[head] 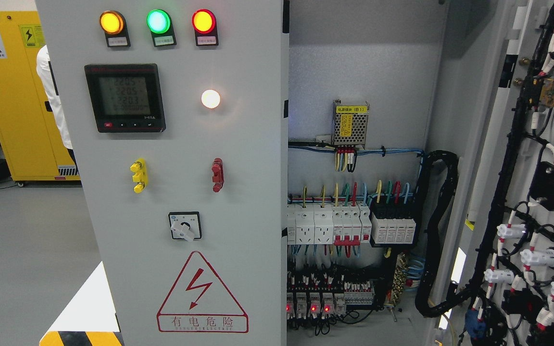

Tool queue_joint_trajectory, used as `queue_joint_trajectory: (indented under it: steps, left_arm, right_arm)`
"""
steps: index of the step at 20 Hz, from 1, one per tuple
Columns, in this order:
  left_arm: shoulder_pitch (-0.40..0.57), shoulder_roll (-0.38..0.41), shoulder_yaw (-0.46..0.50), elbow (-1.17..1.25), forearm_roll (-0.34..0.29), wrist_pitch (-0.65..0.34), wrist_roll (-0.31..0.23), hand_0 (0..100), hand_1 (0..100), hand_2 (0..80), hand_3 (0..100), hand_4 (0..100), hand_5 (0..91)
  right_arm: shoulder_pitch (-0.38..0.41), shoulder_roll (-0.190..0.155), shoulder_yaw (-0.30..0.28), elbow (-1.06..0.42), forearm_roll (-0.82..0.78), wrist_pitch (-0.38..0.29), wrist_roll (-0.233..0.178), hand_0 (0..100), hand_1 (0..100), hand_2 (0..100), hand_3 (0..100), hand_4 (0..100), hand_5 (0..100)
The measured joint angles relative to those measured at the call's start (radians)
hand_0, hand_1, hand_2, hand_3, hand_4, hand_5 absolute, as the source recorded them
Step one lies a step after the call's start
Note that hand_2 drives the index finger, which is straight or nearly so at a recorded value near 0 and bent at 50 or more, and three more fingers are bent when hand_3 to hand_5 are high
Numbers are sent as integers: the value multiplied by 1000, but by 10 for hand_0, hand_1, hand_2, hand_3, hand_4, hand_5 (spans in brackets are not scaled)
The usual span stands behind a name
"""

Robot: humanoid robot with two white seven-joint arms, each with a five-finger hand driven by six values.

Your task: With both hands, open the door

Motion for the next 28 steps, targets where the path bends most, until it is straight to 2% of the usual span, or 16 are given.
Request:
queue_joint_trajectory:
  steps: [3, 8, 10, 13, 15, 21, 28]
  left_arm:
    - [-1, -2, 1, 6, 0, 1, 0, 120, 556, 0, 0, 0, 0]
    - [-1, -3, 2, 13, 0, 1, 3, 120, 556, 0, 0, 0, 0]
    - [-1, -4, 3, 15, 0, 3, 27, 120, 556, 0, 0, 0, 0]
    - [-1, -5, 3, 17, -1, 5, 90, 120, 556, 0, 0, 0, 0]
    - [-1, -6, 3, 18, -1, -1, 113, 120, 556, 0, 0, 0, 0]
    - [-2, -7, 2, 14, -1, -9, 129, 120, 556, 0, 0, 0, 0]
    - [-1, -9, 2, 4, -2, -10, 126, 120, 556, 0, 0, 0, 0]
  right_arm:
    - [48, 0, 3, -118, 0, -38, 0, 0, 500, 40, 0, 0, 0]
    - [122, 0, 12, -436, 0, -55, -5, 0, 500, 40, 0, 0, 0]
    - [139, 0, 23, -574, 0, -58, -6, 0, 500, 40, 0, 0, 0]
    - [154, 0, 40, -776, 0, -59, -6, 0, 500, 40, 0, 0, 0]
    - [162, 0, 54, -917, 0, -59, -6, 0, 500, 40, 0, 0, 0]
    - [171, 0, 118, -1288, 0, -55, -8, 0, 500, 40, 0, 0, 0]
    - [120, 0, 181, -1577, 0, -56, -10, 0, 500, 40, 0, 0, 0]
